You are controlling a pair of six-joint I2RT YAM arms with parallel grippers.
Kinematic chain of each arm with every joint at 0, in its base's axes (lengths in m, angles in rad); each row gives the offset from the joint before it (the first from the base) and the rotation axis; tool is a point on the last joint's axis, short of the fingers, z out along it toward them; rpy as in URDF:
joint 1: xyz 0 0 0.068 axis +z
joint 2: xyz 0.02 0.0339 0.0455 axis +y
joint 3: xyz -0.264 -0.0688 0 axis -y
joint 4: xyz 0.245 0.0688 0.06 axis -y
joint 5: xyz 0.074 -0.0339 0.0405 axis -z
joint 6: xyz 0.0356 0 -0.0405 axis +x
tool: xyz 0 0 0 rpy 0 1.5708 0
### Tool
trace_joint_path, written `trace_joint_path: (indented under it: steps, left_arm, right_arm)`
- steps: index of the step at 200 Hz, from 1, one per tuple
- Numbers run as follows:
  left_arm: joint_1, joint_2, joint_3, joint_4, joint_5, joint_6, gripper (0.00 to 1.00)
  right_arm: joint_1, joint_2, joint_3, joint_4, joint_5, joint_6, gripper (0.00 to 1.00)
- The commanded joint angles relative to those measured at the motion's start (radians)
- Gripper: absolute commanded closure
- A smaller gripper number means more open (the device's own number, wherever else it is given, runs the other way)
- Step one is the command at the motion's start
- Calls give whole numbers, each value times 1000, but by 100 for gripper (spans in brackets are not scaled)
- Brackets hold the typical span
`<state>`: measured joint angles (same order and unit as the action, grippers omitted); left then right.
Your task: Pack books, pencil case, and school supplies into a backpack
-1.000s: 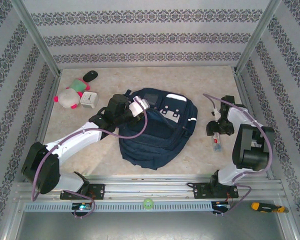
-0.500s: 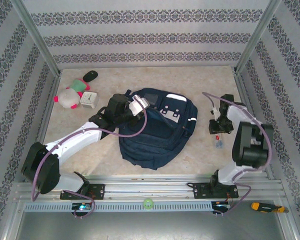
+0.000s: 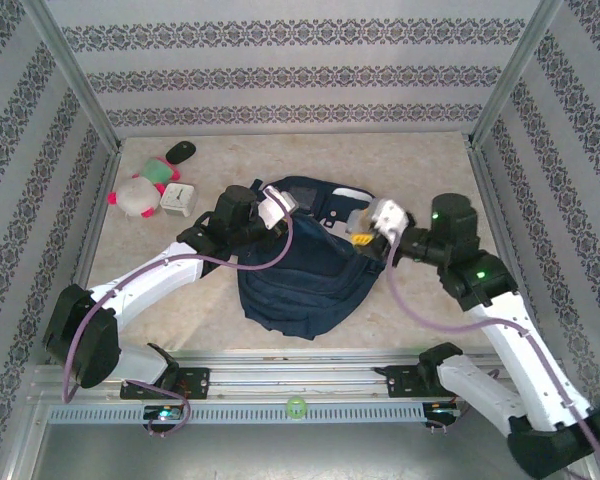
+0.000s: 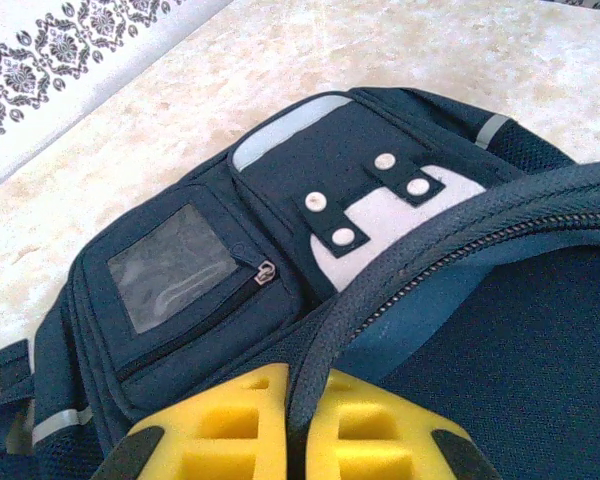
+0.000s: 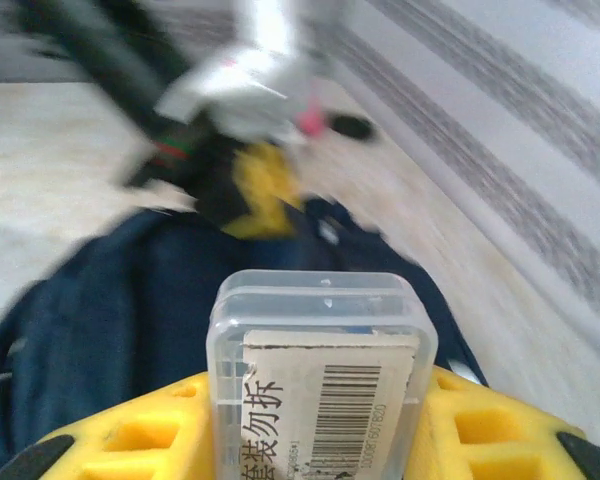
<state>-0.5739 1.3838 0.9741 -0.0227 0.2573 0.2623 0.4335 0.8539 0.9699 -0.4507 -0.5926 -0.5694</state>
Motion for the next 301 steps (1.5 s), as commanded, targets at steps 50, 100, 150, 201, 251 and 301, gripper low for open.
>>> trace_joint_path:
  steps: [50,100,150,201,251,301]
  left_arm:
    - [17,-45,56,71,104,-82,100]
    - [16,-73,42,98,144,-89,100]
    - [17,-71,32,92,141,-87,100]
    - [17,-81,6,97,197,-55,100]
    - [17,-85,-10,93,322,-43,98]
    - [42,-141,-79,55,327,-37,54]
  right_arm:
    - [338,290,44,66,283,-268,71]
    - [322,457,120,30,502,-249,55]
    - [323,406,131,7,514,-176,37]
    - [320,215,9,106,466,-83,37]
    - [247,264,-52,219,491,-27,37]
    - [123,330,-67,289,261,-28,100]
